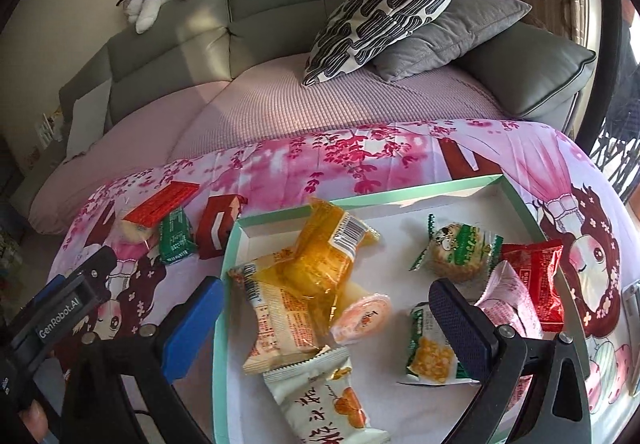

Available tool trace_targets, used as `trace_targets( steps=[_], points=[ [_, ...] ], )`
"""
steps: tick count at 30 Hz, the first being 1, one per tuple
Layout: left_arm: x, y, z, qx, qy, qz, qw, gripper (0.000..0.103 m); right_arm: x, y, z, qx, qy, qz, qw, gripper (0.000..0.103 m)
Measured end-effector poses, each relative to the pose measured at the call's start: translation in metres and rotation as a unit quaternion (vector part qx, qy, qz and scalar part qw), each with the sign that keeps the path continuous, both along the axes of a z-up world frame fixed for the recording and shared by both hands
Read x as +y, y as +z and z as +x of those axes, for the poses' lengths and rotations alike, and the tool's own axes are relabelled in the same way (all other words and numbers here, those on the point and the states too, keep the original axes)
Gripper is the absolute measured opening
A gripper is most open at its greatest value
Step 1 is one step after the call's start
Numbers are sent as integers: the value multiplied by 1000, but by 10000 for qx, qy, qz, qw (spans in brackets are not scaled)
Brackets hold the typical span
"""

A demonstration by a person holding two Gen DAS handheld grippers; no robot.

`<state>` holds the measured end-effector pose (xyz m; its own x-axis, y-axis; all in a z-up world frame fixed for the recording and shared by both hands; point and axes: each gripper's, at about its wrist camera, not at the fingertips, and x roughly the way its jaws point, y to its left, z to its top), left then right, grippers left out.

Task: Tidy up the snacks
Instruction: 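Withdraw both open tools from the tray toward the remaining snacks, then grasp the red patterned packet with the left tool while the right tool grasps the red wafer packet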

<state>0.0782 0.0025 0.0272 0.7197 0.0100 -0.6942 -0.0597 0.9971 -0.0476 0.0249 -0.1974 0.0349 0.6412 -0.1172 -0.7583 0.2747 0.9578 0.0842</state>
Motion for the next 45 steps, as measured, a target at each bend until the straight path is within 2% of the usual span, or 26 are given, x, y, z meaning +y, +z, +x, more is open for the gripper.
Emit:
trace_targets(
  steps=[5,16,24,29,36,41,45],
  points=[
    [23,-1,5,46,154,-95,9998,98,27,-7,10,101,267,-58,9996,103],
    [83,-11,12,242,699,-28,9973,98,87,-20,27,219,790,-185,9965,103],
    [114,-17,17,378,899,-32,9952,98,120,-34,37,325,1092,-217,9932,103],
    [121,-28,25,632,761,-79,9951,98,130,-37,42,303,1133,-199,9929,103],
    [124,-35,33,748,514,-238,9956,98,132,-36,48,279,1091,-227,9934,103],
    [125,-32,48,795,531,-425,9945,98,130,-28,58,213,1066,-253,9937,103],
    [118,-23,66,769,284,-470,9955,98,126,-19,74,132,1047,-374,9937,103]
  ],
)
